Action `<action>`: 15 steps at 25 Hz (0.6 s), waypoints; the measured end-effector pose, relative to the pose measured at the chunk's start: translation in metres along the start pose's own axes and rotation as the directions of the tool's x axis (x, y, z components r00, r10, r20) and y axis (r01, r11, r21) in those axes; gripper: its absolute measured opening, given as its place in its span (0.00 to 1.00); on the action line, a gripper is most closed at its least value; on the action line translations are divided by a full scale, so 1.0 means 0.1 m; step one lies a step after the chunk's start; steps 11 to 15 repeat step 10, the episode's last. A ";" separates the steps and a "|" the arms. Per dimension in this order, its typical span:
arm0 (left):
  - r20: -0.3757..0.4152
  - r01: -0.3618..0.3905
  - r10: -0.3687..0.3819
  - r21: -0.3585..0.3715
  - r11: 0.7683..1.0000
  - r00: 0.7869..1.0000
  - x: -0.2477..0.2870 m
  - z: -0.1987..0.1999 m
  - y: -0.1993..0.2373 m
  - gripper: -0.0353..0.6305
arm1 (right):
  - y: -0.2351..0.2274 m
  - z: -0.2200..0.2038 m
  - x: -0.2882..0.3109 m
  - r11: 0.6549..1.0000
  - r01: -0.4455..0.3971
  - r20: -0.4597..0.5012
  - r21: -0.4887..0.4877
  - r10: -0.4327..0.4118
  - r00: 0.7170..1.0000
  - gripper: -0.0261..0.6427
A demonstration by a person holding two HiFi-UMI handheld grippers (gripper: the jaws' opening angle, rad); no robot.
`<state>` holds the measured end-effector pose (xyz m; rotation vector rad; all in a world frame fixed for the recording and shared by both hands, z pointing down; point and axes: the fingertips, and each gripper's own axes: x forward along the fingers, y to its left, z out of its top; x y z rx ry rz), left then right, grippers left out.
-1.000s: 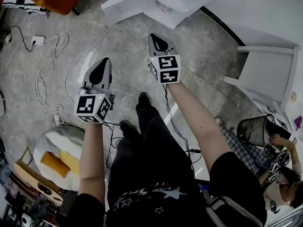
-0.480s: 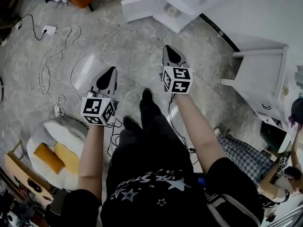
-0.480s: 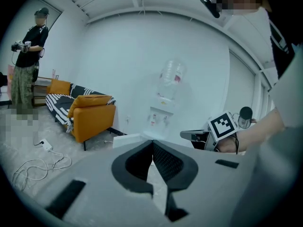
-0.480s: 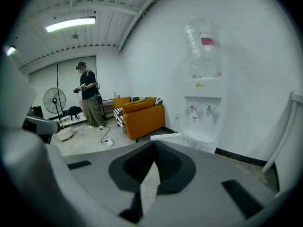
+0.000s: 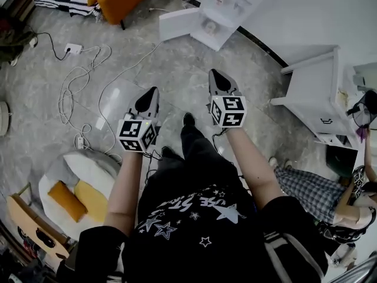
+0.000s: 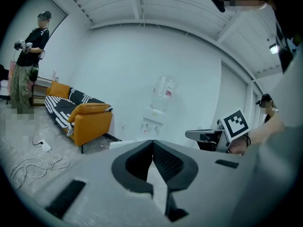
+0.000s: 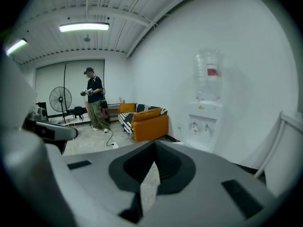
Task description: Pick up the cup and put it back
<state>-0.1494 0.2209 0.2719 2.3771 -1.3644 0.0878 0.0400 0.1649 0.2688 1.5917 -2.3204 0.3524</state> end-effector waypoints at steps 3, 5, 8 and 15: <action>-0.010 0.021 -0.021 0.014 1.000 1.000 -0.22 0.04 -0.15 0.07 | 0.16 0.09 -0.26 1.000 0.002 0.022 0.013 -0.003 1.000 0.05; -0.012 0.025 -0.025 0.014 1.000 1.000 -0.36 0.05 -0.21 0.07 | 0.24 0.11 -0.40 1.000 0.010 0.029 0.027 -0.011 1.000 0.05; -0.014 0.024 -0.024 0.016 1.000 1.000 -0.57 0.06 -0.27 0.07 | 0.37 0.10 -0.57 0.999 0.010 0.027 0.036 -0.011 1.000 0.05; -0.017 0.022 -0.021 0.022 1.000 1.000 -0.70 0.06 -0.30 0.07 | 0.46 0.10 -0.68 0.999 0.005 0.024 0.037 -0.006 1.000 0.05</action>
